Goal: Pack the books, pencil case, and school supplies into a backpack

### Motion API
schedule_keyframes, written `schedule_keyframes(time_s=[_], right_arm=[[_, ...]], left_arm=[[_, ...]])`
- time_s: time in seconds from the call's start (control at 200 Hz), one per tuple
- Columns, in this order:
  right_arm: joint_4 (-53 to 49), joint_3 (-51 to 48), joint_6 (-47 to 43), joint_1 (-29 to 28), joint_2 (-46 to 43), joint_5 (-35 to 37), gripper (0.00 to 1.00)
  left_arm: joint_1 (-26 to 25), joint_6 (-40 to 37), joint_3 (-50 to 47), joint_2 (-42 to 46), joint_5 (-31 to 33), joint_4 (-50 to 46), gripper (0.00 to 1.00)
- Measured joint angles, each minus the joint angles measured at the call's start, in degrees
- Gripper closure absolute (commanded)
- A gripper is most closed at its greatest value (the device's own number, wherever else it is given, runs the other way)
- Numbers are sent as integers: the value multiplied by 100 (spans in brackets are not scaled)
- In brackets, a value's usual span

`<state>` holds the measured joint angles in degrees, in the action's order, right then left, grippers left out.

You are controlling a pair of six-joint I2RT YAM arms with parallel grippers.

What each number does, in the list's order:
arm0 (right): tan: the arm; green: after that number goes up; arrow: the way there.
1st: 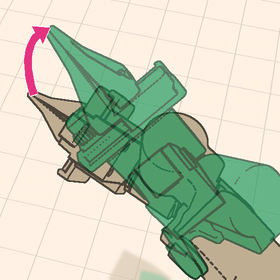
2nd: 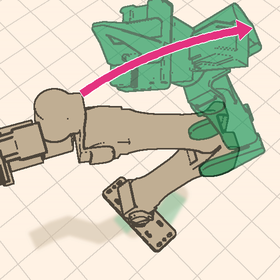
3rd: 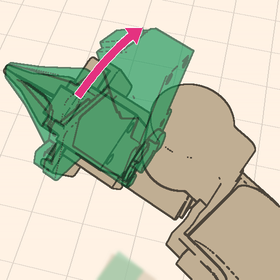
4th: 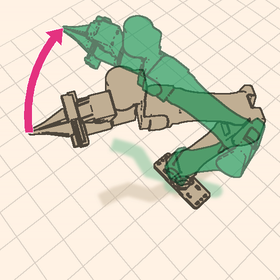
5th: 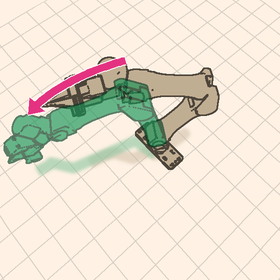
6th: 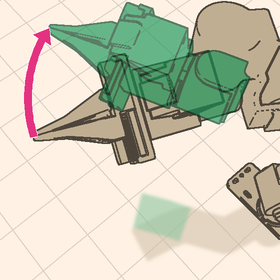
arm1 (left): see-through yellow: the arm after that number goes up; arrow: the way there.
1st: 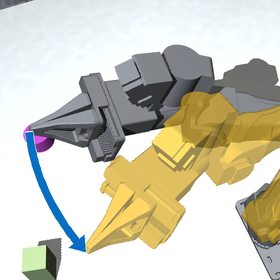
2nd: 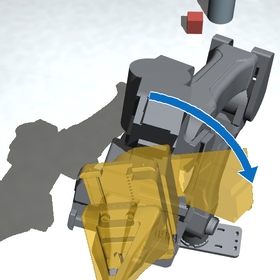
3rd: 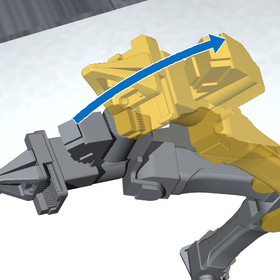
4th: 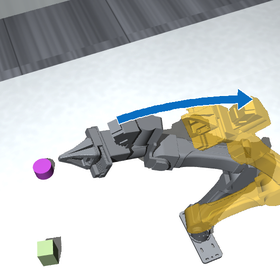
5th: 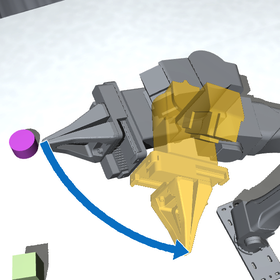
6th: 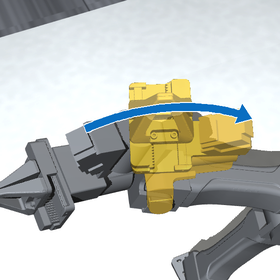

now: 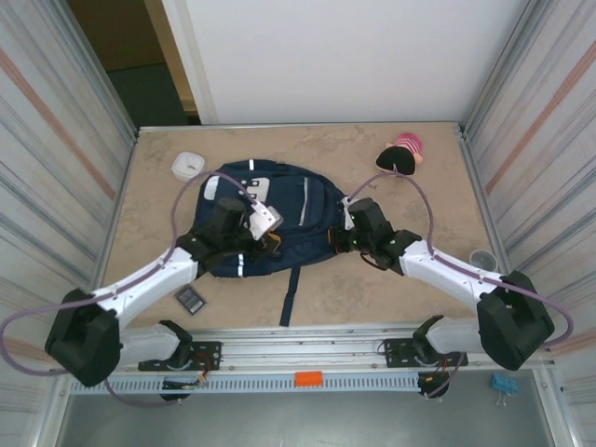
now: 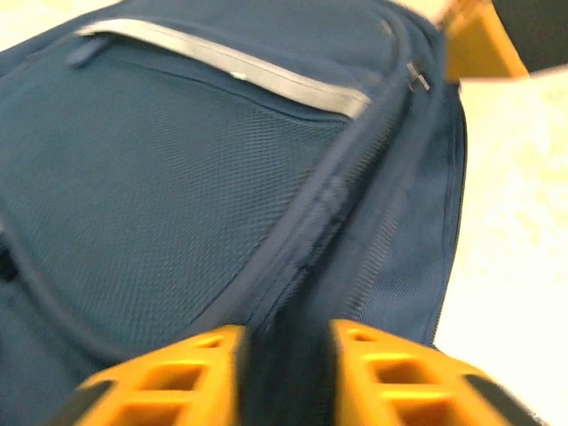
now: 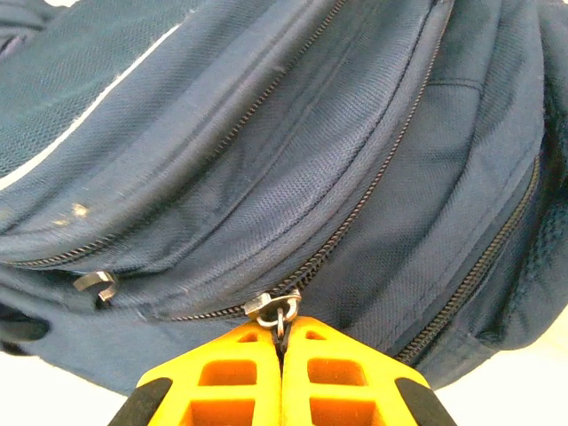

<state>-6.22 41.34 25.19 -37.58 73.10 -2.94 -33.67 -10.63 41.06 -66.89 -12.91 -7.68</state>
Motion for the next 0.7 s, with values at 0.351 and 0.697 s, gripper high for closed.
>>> schedule_keyframes(time_s=[0.351,0.697], right_arm=[[-254,-13,212,-839,0,164,100],[-262,-44,741,-1738,46,295,100]], left_arm=[[179,3331,-81,1478,1716,-1329,23],[927,5195,-1019,944,1228,-1386,23]])
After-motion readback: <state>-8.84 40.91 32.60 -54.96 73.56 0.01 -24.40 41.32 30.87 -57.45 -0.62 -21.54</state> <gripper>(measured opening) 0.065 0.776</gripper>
